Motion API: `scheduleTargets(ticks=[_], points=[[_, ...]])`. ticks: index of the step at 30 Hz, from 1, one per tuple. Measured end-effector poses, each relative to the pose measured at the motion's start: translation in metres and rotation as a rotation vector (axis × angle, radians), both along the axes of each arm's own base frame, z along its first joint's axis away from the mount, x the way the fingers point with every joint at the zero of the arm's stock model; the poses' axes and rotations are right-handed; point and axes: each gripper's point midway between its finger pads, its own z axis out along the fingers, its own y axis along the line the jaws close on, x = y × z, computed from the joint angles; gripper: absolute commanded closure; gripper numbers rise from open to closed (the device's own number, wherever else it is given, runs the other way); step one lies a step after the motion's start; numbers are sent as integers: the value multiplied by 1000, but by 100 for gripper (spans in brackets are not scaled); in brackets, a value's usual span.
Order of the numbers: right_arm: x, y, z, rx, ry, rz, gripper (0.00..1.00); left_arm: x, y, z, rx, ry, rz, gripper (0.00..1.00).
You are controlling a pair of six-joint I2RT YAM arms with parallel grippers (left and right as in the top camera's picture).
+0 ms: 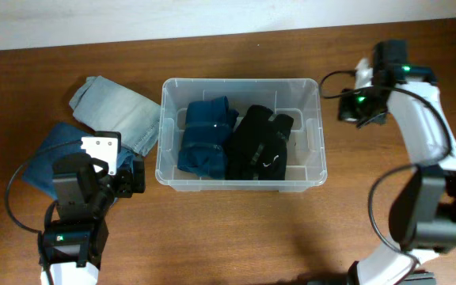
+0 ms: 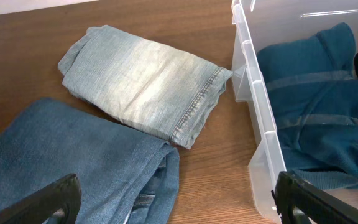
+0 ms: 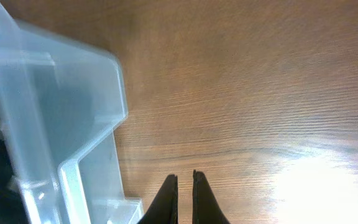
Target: Pack container
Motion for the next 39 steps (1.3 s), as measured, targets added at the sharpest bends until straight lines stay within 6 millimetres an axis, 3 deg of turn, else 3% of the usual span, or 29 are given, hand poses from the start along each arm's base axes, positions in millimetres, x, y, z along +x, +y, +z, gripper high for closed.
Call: scheduleTargets(ticks=[4, 7, 13, 17, 24, 27, 29, 30, 32, 35, 39], points=[[1, 45, -30, 75, 53, 163, 96, 0, 0, 0, 0, 0, 0, 0], [12, 61, -29, 83, 0, 224, 96, 0, 0, 0, 0, 0, 0, 1], [28, 63, -25, 83, -69, 243, 95, 0, 0, 0, 0, 0, 0, 1], [24, 63, -26, 85, -53, 243, 95, 0, 0, 0, 0, -1, 0, 1], [20, 63, -27, 87, -36, 242, 95, 10, 1, 19, -10, -86, 2, 0], [18, 63, -28, 88, -29, 244, 95, 8, 31, 25, -46, -91, 143, 1], [17, 63, -28, 85, -25, 244, 95, 0, 65, 22, -106, -68, 299, 1], [17, 63, -28, 85, -22, 244, 95, -14, 108, 10, -162, -27, 490, 1], [16, 63, -28, 85, -21, 244, 95, -19, 124, -2, -217, 8, 555, 1], [16, 63, -28, 84, -20, 247, 95, -27, 162, -38, -342, 106, 686, 1], [15, 62, -28, 84, -17, 246, 95, -29, 171, -95, -494, 271, 725, 1]])
